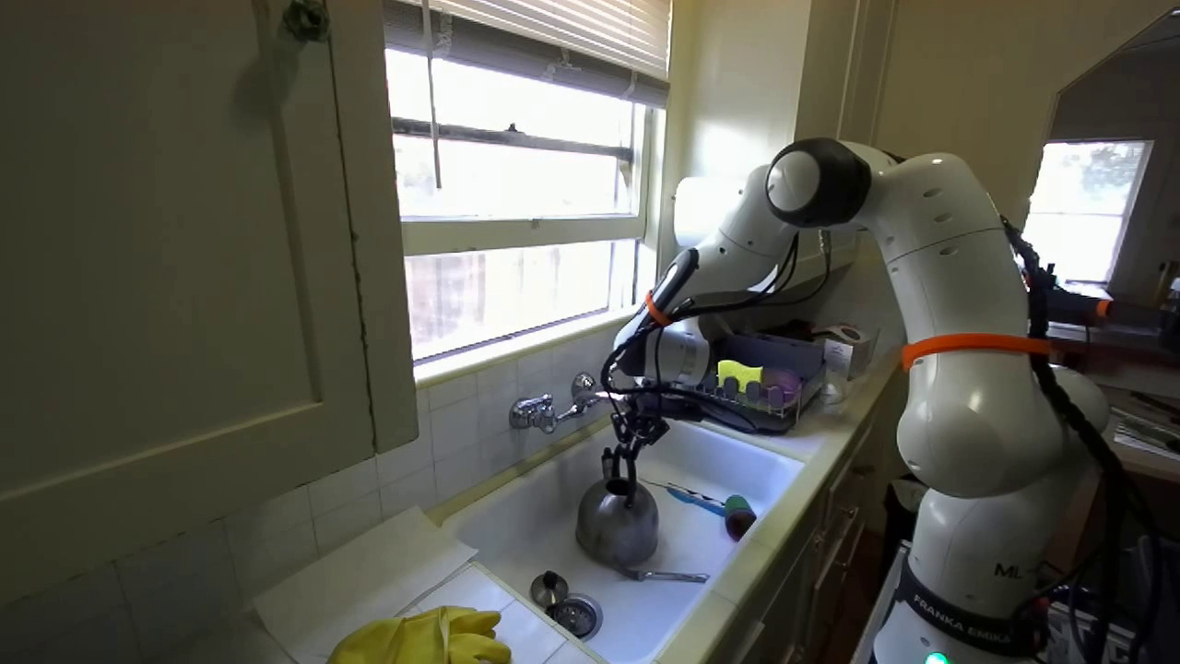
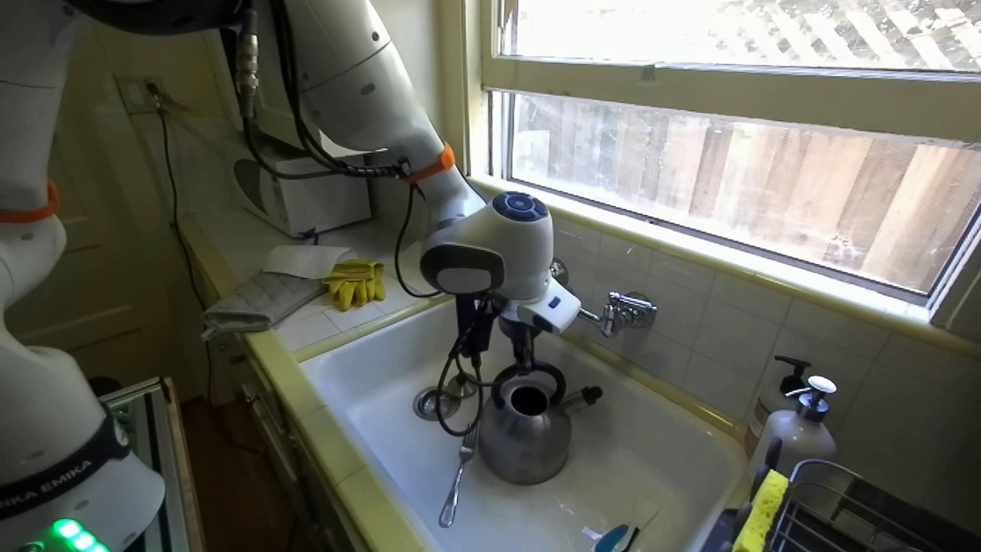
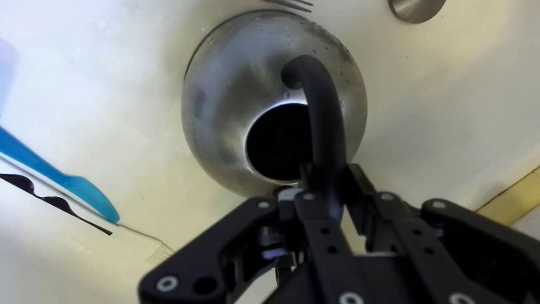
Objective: Move the tea pot lid slightly to the left, place the teapot under the faucet nozzle and open the faucet then close it after the water runs a bit
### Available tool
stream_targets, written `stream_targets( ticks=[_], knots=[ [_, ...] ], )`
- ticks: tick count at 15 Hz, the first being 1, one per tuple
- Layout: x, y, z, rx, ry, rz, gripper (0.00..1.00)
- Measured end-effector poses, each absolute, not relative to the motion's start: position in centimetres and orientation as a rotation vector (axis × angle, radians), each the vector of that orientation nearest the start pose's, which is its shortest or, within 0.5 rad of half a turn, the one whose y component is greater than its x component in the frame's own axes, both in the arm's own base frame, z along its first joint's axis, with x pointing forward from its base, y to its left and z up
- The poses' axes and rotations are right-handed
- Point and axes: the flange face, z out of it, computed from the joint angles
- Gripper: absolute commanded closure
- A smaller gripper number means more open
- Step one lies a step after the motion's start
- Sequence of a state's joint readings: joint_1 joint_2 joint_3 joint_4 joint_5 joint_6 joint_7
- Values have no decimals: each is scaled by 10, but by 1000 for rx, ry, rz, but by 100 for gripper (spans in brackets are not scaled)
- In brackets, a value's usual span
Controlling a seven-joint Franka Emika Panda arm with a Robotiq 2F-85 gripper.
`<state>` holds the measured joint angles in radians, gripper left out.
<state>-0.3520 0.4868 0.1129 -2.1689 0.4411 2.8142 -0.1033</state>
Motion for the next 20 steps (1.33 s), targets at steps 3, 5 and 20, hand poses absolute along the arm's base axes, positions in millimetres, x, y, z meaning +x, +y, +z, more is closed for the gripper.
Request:
stream_targets(
  ticks=[3,5,20],
  knots=[
    [554,-154,180,-2820,850,-298,39],
    [555,-155,183,-2819,867,-322,24],
    [552,-154,191,-2938,824,-357,0]
  ],
)
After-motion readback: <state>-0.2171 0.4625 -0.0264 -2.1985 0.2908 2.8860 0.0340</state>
